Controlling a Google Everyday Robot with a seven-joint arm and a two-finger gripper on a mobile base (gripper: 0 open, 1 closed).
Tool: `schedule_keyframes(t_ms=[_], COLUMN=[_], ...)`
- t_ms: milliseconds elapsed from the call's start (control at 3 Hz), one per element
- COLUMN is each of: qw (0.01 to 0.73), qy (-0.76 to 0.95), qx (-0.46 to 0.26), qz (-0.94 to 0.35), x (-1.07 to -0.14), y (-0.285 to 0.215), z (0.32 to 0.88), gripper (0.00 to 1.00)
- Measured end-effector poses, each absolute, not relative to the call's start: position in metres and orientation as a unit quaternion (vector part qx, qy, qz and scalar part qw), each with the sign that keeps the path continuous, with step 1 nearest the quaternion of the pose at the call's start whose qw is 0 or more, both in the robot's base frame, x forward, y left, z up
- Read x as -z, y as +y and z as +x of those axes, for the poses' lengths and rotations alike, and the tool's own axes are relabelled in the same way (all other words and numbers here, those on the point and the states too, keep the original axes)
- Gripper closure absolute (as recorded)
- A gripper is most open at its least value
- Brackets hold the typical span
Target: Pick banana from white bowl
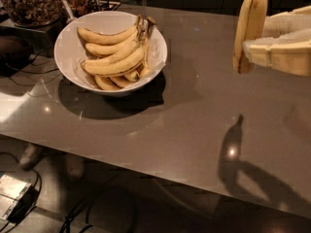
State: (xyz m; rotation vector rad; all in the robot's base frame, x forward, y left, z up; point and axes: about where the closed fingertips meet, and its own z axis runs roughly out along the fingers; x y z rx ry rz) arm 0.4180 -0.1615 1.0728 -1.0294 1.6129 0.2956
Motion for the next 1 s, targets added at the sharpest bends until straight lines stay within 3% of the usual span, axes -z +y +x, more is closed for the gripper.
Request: schedule_keyframes(t_ms=[1000], qw=[0.540], qy=[0.719], qx=[-0.121], qz=[-0.420], x=[-1.047], y=[-0.180], z=[0.426], gripper=[1.00])
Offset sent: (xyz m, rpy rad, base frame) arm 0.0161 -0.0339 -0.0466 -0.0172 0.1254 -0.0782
